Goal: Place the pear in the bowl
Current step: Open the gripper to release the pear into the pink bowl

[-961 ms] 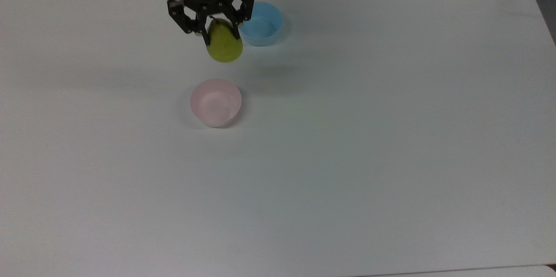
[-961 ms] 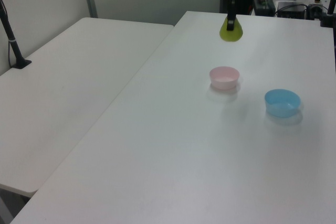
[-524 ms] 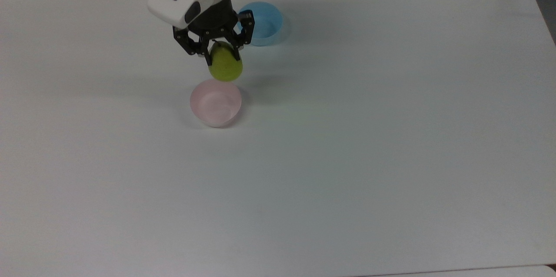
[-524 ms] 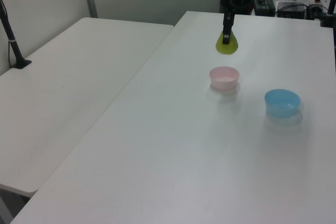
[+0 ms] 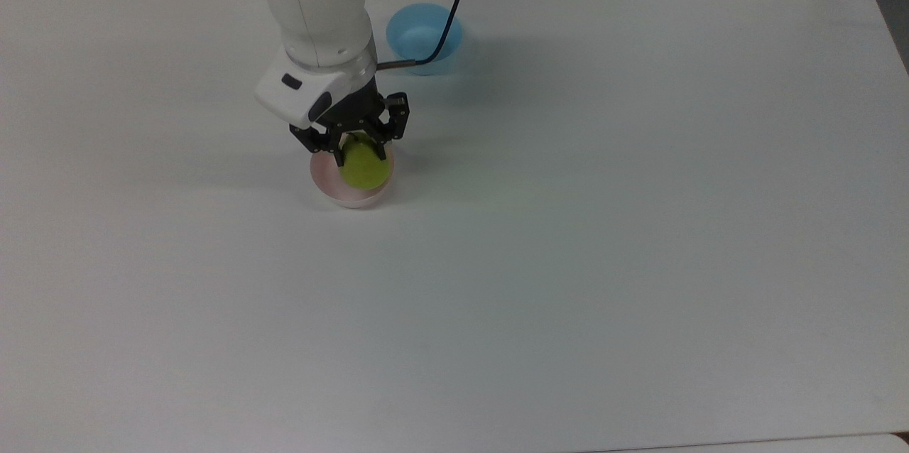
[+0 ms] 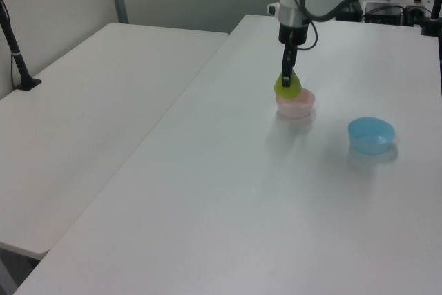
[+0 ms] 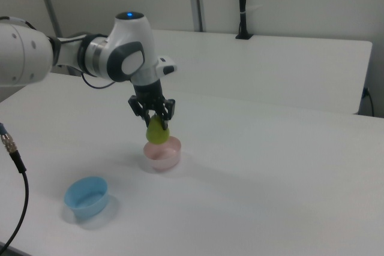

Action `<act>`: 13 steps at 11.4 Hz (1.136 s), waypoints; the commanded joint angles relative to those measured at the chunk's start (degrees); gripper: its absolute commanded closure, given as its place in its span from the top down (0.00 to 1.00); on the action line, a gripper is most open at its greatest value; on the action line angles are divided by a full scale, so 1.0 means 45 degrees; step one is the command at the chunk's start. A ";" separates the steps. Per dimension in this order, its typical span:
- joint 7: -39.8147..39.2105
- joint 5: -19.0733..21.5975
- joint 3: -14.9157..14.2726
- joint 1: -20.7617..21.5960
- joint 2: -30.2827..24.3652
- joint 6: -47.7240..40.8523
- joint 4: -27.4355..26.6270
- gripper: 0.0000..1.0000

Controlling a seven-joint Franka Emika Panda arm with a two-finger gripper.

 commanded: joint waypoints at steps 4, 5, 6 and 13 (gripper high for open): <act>0.0175 -0.0707 -0.0142 -0.0117 0.0494 0.0615 -0.0626 0.00; 0.0175 -0.0709 -0.0142 -0.0175 0.0495 0.0595 -0.0626 0.21; 0.0175 -0.0709 -0.0142 -0.0330 0.0476 0.0556 -0.0626 0.48; 0.0214 -0.0729 -0.0142 -0.0293 -0.0575 -0.0883 -0.0238 1.00</act>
